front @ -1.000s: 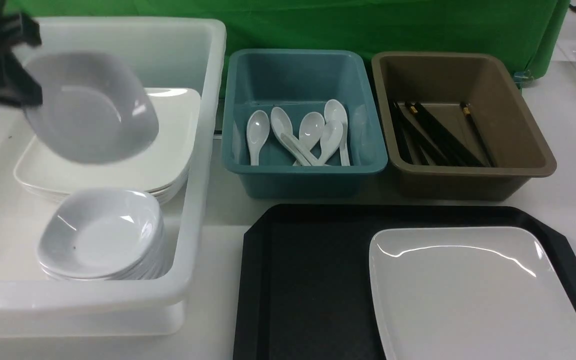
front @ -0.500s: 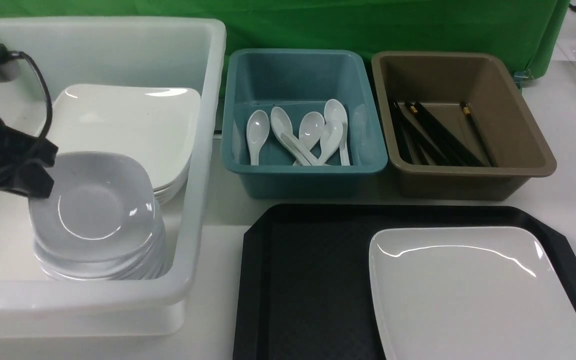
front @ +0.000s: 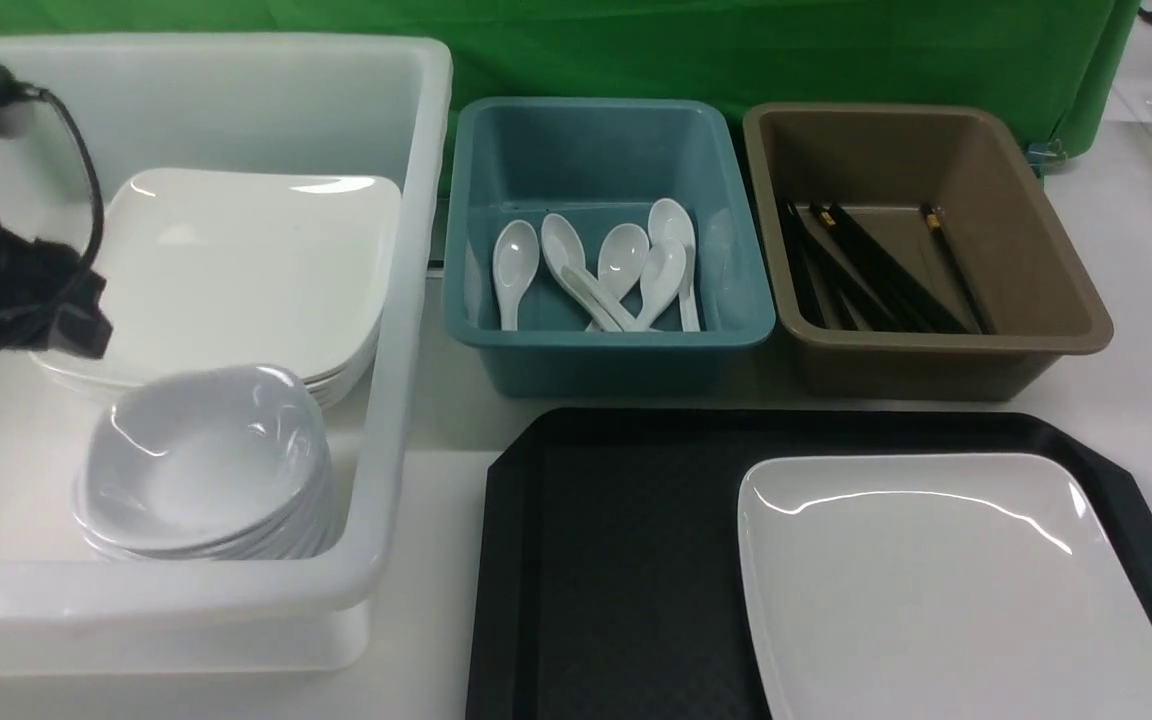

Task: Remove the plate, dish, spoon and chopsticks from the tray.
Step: Use the left arm to put the small plate into the large storage box on the left, then use the left arm to move the plate from right to left

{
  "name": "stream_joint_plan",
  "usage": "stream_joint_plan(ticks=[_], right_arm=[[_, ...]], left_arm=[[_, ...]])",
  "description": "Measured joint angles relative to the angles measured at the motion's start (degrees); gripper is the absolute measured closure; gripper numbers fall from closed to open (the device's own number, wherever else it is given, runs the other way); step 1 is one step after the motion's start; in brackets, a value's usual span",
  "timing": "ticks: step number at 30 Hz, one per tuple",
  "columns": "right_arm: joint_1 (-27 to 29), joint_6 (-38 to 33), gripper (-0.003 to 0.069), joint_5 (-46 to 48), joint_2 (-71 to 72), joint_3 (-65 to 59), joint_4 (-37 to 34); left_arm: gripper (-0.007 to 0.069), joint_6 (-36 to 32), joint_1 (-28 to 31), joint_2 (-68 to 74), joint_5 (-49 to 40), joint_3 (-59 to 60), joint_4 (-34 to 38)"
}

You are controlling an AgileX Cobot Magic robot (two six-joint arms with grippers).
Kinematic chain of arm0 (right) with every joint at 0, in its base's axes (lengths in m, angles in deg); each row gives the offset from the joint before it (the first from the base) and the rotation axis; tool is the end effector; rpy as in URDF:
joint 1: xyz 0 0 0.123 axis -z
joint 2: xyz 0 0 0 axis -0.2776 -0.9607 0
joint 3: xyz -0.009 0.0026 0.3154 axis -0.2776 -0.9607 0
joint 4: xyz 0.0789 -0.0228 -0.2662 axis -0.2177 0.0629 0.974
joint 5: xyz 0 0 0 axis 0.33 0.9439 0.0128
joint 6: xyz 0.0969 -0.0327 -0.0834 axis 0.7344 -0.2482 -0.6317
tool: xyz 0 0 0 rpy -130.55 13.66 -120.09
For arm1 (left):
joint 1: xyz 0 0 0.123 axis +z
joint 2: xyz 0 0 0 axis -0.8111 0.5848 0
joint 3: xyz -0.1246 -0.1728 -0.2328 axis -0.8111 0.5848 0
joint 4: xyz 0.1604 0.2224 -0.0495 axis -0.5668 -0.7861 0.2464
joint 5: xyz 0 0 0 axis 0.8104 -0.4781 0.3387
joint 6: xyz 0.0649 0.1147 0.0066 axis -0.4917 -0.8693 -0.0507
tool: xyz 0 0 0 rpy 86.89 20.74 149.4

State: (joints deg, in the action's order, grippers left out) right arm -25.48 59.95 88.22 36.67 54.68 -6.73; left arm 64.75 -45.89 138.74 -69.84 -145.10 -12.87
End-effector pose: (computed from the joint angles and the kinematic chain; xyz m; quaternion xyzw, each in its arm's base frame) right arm 0.1694 0.0458 0.3826 -0.1557 0.8742 0.0694 0.4547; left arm 0.3500 0.0374 0.3069 0.1081 0.9569 0.0154 0.2692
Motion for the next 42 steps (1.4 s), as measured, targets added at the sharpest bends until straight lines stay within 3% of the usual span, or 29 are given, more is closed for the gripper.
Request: stream_joint_plan(ticks=[3, 6, 8, 9, 10, 12, 17, 20, 22, 27, 31, 33, 35, 39, 42], right_arm=[[0.0, 0.0, 0.0589, 0.0, 0.0, 0.0, 0.0], [0.0, 0.07, 0.0589, 0.0, 0.0, 0.0, 0.0], [0.0, 0.07, 0.0589, 0.0, -0.2, 0.0, 0.12], [0.0, 0.07, 0.0589, 0.0, -0.91, 0.0, 0.18], [0.0, 0.07, 0.0589, 0.0, -1.39, 0.0, 0.23], [0.0, 0.07, 0.0589, 0.0, -2.9, 0.0, 0.35], [0.0, 0.27, 0.0589, 0.0, -5.71, 0.0, 1.73], [0.0, 0.56, 0.0589, 0.0, -6.03, 0.0, 3.15], [0.0, 1.87, 0.0589, 0.0, -6.14, 0.0, 5.32], [0.0, 2.78, 0.0589, 0.07, -6.14, 0.0, 7.04], [0.0, 3.29, 0.0589, 0.11, -6.14, 0.0, 7.19], [0.0, 3.3, 0.0589, 0.25, -6.14, 0.0, 7.19], [0.0, 3.3, 0.0589, 0.25, -6.14, 0.0, 7.24], [0.0, 3.35, 0.0589, 0.25, -6.14, 0.0, 7.24], [0.0, 3.35, 0.0589, 0.25, -6.14, 0.0, 7.36]], left_arm=[[0.0175, -1.04, -4.36, -1.53, -1.14, -1.7, 2.07], [0.0258, 0.86, -12.15, -2.05, -1.69, -2.11, 5.21], [0.0344, 4.3, -19.1, -1.48, -1.69, -2.15, 6.28], [0.0432, 8.17, -26.68, -0.08, -1.62, -2.15, 6.23], [0.0494, 10.37, -30.47, 0.93, -1.56, -2.21, 5.97], [0.058, 17.47, -40.78, 4.84, -0.21, -2.34, 4.72], [0.0582, 25.88, -53.56, 16.78, 2.83, -3.71, 0.32], [0.0538, 28.58, -55.8, 21.0, 3.04, -5.62, -0.04], [0.0449, 32.67, -56.97, 26.11, 3.1, -8.66, 1.36], [0.0258, 34.34, -56.97, 32.36, 4.69, -13.55, 3.82], [0.0171, 34.92, -56.97, 34.5, 7.95, -14.69, 4.33], [0.0179, 34.97, -56.97, 35.16, 9.57, -14.7, 4.33], [0.0235, 35.09, -56.89, 35.62, 10.51, -14.7, 4.04], [0.0442, 35.77, -56.77, 35.92, 11.17, -14.7, 3.72], [0.052, 36.76, -56.58, 35.92, 12.69, -15.14, 3.87]])
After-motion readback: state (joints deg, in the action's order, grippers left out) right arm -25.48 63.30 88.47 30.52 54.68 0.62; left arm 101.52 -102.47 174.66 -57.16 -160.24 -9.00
